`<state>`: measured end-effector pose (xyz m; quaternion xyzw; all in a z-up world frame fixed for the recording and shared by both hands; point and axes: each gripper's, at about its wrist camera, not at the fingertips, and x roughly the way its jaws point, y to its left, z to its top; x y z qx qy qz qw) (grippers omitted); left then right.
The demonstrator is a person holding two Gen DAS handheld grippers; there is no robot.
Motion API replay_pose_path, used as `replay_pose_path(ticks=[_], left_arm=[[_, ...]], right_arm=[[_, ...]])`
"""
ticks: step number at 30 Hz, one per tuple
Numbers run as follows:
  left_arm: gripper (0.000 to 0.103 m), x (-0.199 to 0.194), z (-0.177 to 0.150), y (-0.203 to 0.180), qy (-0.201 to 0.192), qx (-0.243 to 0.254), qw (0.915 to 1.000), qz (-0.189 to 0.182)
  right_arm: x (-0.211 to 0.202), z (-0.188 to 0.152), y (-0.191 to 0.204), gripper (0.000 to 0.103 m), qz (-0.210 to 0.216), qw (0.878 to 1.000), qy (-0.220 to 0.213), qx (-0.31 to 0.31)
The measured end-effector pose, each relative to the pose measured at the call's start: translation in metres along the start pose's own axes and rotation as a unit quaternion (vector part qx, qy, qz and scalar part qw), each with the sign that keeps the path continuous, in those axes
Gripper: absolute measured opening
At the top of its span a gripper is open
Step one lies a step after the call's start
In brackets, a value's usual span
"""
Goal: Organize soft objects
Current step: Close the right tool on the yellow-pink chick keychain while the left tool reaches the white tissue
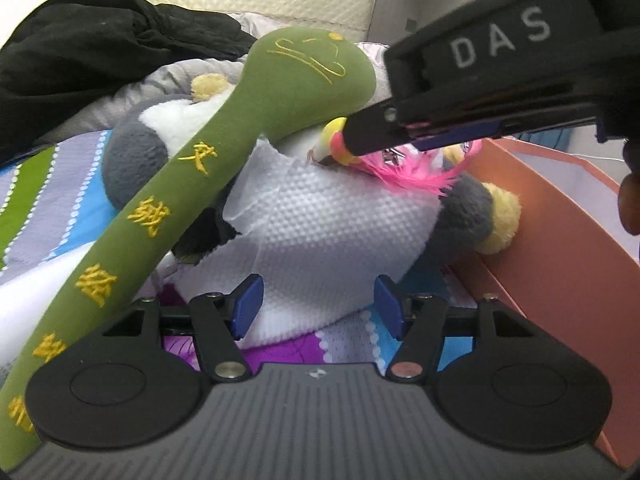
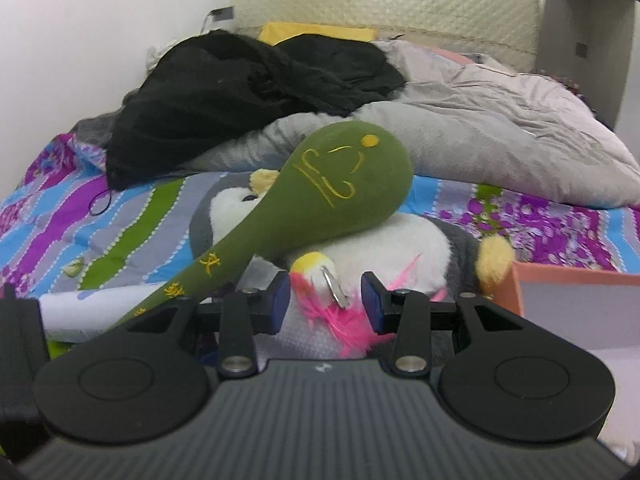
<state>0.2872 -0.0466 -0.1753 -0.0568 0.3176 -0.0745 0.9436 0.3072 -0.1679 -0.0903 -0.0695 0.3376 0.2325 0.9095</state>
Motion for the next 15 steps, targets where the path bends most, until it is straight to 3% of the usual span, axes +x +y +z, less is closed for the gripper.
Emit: replay_pose_path(ticks=[5,8,12,15], left_arm=[[0.067,0.015,0.005,0.004,0.001,0.005,1.0000,-0.007],[0.061,0.021,0.006,0.008,0.007,-0.005,0.9999,-0.012],[0.028,0.027,0.007,0.012,0.020,-0.009,0.9998,-0.002],[0.011,0.030,0.011,0.019,0.033,-0.025,0.9991,-0.006]], right_arm=[[0.018,0.000,0.003,0.042,-0.002,1.000,0.014,-0.020],[0.020,-0.002,0.004,0.041,-0.005,1.000,0.010,-0.022],[0.017,-0.003,0.002,0.033,-0.002,1.000,0.004,-0.013],[0.013,-0.003,0.000,0.033,-0.001,1.000,0.002,-0.004]])
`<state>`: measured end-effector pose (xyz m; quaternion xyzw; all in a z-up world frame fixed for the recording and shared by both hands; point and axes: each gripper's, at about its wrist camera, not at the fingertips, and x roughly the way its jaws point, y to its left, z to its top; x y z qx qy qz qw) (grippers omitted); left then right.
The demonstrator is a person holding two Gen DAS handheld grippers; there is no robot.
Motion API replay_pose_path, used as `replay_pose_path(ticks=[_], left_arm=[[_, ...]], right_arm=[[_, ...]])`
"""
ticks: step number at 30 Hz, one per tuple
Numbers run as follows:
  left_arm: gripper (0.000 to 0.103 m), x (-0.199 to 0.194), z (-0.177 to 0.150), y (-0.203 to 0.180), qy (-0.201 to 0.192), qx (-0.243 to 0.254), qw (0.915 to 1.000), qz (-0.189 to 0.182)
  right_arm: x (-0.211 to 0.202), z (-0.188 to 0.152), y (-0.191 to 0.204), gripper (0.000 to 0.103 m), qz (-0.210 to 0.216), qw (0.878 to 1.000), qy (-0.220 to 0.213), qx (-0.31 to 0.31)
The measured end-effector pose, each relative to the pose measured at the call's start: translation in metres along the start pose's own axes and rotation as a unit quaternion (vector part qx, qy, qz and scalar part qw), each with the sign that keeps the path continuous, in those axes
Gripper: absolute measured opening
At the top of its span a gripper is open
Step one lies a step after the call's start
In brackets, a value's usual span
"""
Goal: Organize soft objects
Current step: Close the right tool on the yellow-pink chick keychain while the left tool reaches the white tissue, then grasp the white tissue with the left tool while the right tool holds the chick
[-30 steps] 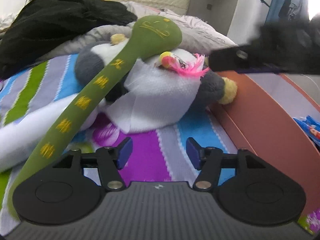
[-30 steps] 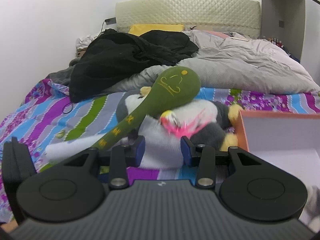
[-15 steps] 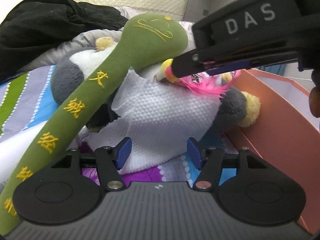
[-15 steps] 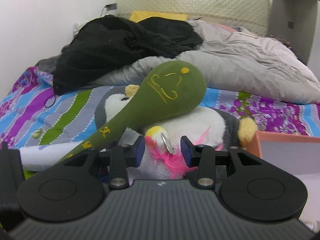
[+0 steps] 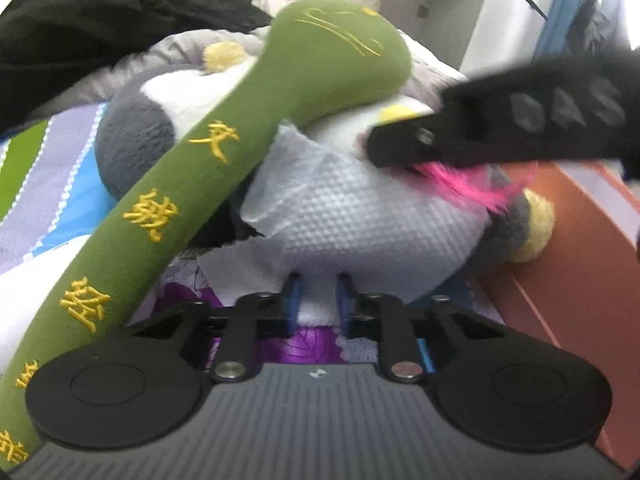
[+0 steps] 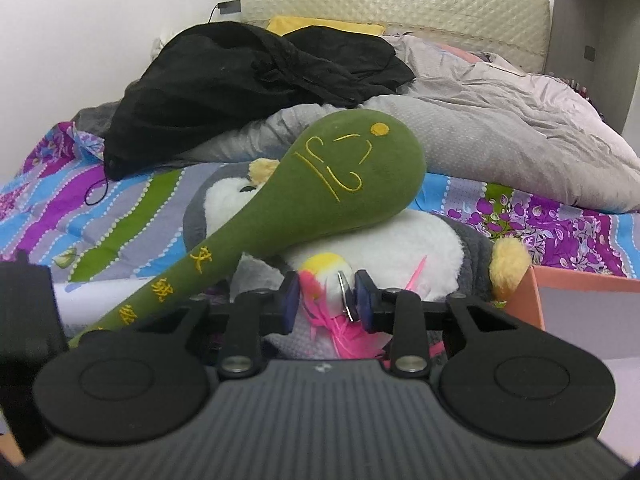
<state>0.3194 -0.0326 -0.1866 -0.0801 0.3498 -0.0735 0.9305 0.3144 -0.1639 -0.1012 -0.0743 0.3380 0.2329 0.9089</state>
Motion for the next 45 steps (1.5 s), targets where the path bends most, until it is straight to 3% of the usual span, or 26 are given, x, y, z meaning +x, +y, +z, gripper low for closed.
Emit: replay_pose_path(ticks=[6,21,36,37,38,39,41,45], left_arm=[[0.000,-0.003,0.007,0.009,-0.007,-0.039,0.9992,-0.006],[0.000,-0.069,-0.005,-0.006,-0.013,-0.052,0.9985,-0.010],[0.002,-0.119,-0.027,-0.010,0.002,-0.089,0.9960,-0.004],[0.003,-0.119,-0.028,-0.009,0.005,-0.089,0.9960,-0.004],[0.012,-0.119,-0.029,-0.008,0.009,-0.088,0.9961,-0.006],[0.027,-0.117,-0.029,-0.007,0.013,-0.084,0.9963,-0.004],[0.049,-0.113,-0.029,-0.005,0.016,-0.075,0.9971,-0.001],[0.062,-0.098,-0.025,-0.003,0.013,-0.035,0.9993,0.009]], right_arm=[[-0.013,-0.003,-0.004,0.033,-0.007,1.000,-0.005,0.013],[-0.066,-0.028,-0.008,0.033,-0.027,0.998,-0.011,0.047],[-0.093,-0.076,0.019,0.033,-0.010,0.998,0.027,0.047],[-0.093,-0.080,0.021,0.033,-0.010,0.998,0.030,0.045],[-0.093,-0.084,0.023,0.033,-0.010,0.998,0.034,0.044],[-0.092,-0.087,0.025,0.033,-0.009,0.998,0.037,0.044],[-0.091,-0.094,0.027,0.033,-0.009,0.998,0.046,0.045],[-0.091,-0.106,0.033,0.033,-0.008,0.997,0.057,0.043]])
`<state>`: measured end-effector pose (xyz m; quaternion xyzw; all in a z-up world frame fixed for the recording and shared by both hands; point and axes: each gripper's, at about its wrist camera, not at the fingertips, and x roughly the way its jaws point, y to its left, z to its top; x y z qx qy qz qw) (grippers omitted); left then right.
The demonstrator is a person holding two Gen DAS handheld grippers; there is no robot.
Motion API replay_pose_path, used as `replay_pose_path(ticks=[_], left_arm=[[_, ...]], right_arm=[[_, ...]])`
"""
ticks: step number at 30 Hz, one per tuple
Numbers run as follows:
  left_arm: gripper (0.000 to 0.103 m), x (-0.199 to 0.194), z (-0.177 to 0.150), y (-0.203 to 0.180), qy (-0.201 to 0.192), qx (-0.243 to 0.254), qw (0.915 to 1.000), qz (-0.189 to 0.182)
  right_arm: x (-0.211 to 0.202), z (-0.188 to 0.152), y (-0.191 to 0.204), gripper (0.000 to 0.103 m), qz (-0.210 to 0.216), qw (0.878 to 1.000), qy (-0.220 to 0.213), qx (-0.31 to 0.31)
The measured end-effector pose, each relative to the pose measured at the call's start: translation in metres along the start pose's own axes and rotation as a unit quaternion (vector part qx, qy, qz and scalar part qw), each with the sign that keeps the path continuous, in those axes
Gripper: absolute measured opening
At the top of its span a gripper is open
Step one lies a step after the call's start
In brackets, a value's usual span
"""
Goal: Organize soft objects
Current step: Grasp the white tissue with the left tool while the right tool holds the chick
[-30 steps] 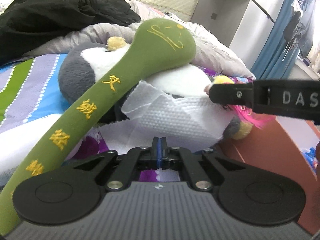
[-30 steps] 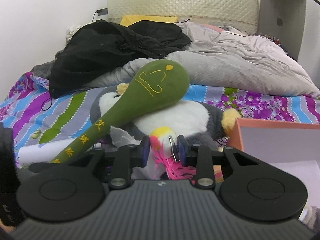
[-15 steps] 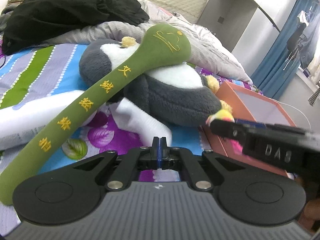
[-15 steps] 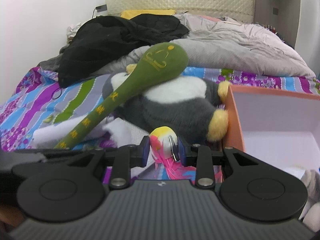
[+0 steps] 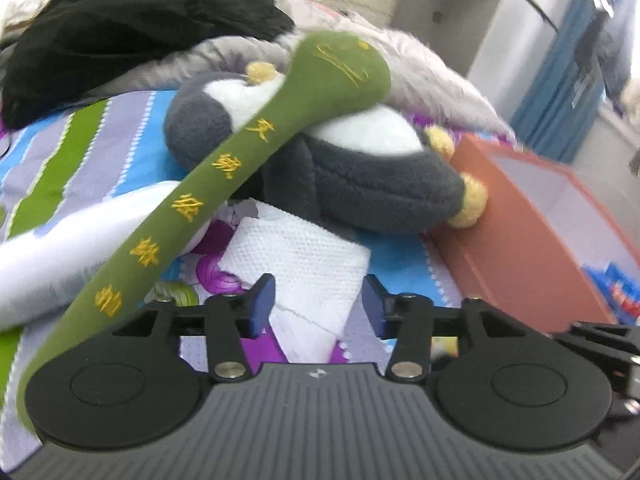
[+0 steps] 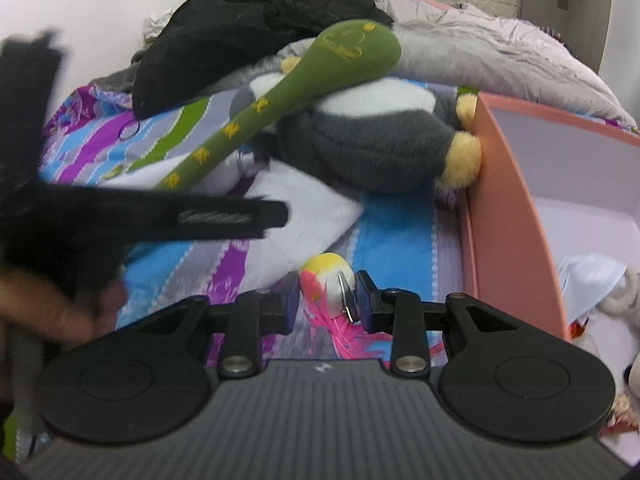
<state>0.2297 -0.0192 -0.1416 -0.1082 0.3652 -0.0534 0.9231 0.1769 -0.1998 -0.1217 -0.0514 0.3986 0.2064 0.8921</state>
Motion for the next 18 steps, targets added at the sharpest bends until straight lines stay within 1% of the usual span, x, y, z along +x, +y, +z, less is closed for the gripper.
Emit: replay_pose_path(ticks=[2,3,5,8,10,12,13,15,18], left_arm=[[0.068,0.013,0.002,-0.002,0.016,0.024,0.9996,-0.002],[0.070,0.019,0.003,-0.003,0.018,0.037,0.9992,-0.005],[0.072,0.029,0.004,-0.006,0.024,0.054,0.9982,0.007],[0.080,0.043,0.005,-0.015,0.026,0.091,0.9953,0.022],[0.081,0.054,0.004,-0.021,0.028,0.114,0.9924,0.037],[0.081,0.067,0.002,-0.025,0.043,0.135,0.9883,0.057],[0.081,0.075,0.001,-0.026,0.057,0.142,0.9862,0.064],[0.083,0.085,-0.001,-0.026,0.071,0.146,0.9841,0.073],[0.083,0.090,-0.002,-0.029,0.070,0.157,0.9815,0.084]], right_arm=[[0.002,-0.006,0.003,0.033,-0.001,1.000,0.007,-0.005],[0.002,-0.009,0.004,0.033,-0.004,1.000,0.008,-0.008],[0.003,-0.014,0.004,0.033,-0.007,1.000,0.012,-0.013],[0.006,-0.018,0.001,0.033,-0.011,1.000,0.017,-0.011],[0.008,-0.021,0.000,0.033,-0.015,1.000,0.019,-0.013],[0.010,-0.023,-0.002,0.033,-0.015,1.000,0.022,-0.016],[0.011,-0.024,-0.002,0.033,-0.015,0.999,0.023,-0.017],[0.013,-0.026,-0.003,0.033,-0.015,0.999,0.026,-0.016],[0.018,-0.028,-0.005,0.033,-0.014,0.999,0.031,-0.012]])
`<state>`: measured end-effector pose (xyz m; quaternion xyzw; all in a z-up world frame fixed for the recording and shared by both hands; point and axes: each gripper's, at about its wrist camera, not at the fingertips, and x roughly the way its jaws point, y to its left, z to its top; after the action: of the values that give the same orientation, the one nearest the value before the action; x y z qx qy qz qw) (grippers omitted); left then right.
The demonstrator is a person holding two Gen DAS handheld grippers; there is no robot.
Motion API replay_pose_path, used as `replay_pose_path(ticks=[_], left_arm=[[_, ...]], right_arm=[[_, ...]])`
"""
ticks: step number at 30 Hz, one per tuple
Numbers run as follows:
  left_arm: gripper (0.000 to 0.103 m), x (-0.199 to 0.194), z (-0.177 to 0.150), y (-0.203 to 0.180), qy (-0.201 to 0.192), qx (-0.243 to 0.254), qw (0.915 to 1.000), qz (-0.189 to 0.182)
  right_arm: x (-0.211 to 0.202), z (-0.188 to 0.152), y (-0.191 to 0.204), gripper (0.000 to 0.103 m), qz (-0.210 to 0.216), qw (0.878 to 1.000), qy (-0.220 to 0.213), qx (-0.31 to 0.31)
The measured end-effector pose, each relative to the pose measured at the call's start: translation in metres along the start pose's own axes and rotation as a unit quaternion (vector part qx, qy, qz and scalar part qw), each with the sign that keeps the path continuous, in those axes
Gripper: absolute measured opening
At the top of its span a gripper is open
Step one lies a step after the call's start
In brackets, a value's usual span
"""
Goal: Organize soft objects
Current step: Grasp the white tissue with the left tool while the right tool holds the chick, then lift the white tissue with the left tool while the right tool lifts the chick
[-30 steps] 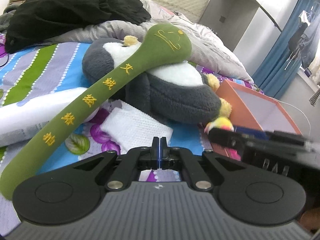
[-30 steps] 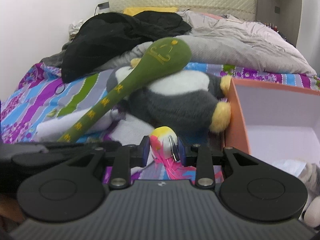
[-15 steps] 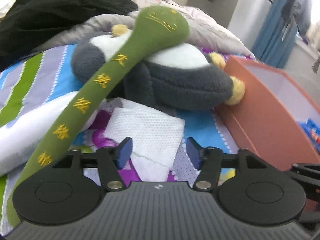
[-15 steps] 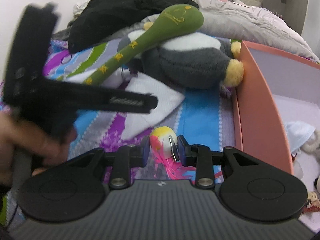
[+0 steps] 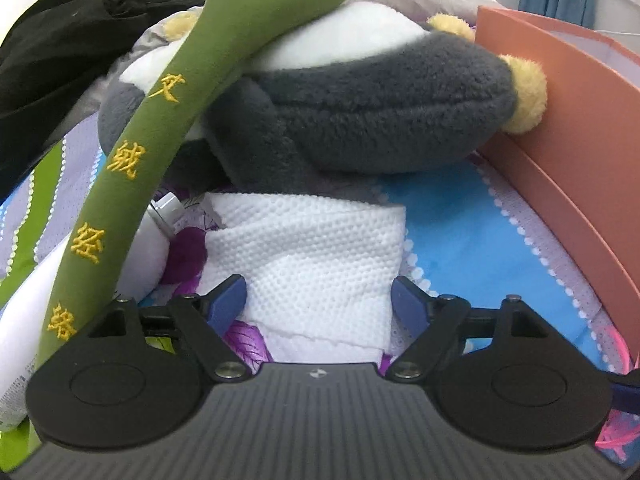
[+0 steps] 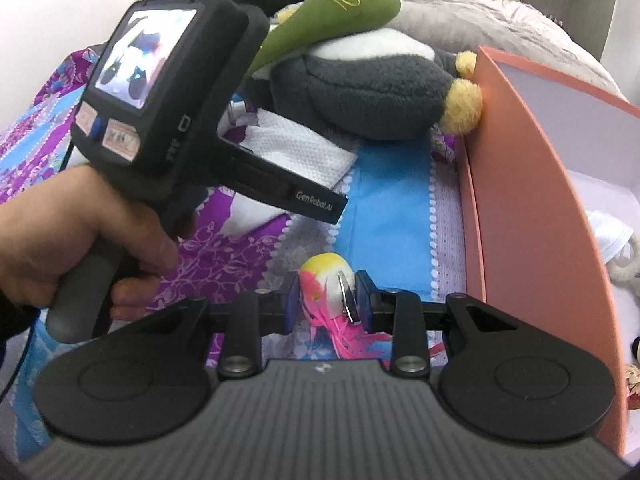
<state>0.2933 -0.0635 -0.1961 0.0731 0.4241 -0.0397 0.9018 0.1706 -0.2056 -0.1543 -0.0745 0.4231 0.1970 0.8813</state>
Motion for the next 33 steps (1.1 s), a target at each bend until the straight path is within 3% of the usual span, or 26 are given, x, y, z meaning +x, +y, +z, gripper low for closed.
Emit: replay_pose_path(ticks=[7,13,16,18,26,33], left_arm=[[0.078,0.006,0.000,-0.002,0.000,-0.002,1.0000,0.007],[0.063,0.005,0.001,-0.002,-0.004,-0.002,0.9999,0.015],[0.038,0.002,0.000,-0.001,-0.010,-0.006,0.9998,0.019],[0.015,-0.002,0.001,0.001,-0.012,-0.009,0.9997,0.019],[0.010,-0.026,-0.007,0.013,-0.025,-0.050,0.9984,0.005],[0.010,-0.073,-0.025,0.020,-0.033,-0.100,0.9943,-0.020]], right_arm=[[0.006,0.001,-0.001,0.033,0.001,1.000,0.003,0.002],[0.005,0.002,0.001,0.033,0.004,1.000,0.000,0.003],[0.003,0.003,0.001,0.033,0.003,1.000,-0.003,0.003],[0.001,0.003,0.000,0.033,0.003,1.000,-0.003,0.006],[-0.012,0.002,-0.001,0.033,0.002,1.000,-0.008,0.015],[-0.032,0.002,0.002,0.033,0.008,0.999,-0.017,0.030]])
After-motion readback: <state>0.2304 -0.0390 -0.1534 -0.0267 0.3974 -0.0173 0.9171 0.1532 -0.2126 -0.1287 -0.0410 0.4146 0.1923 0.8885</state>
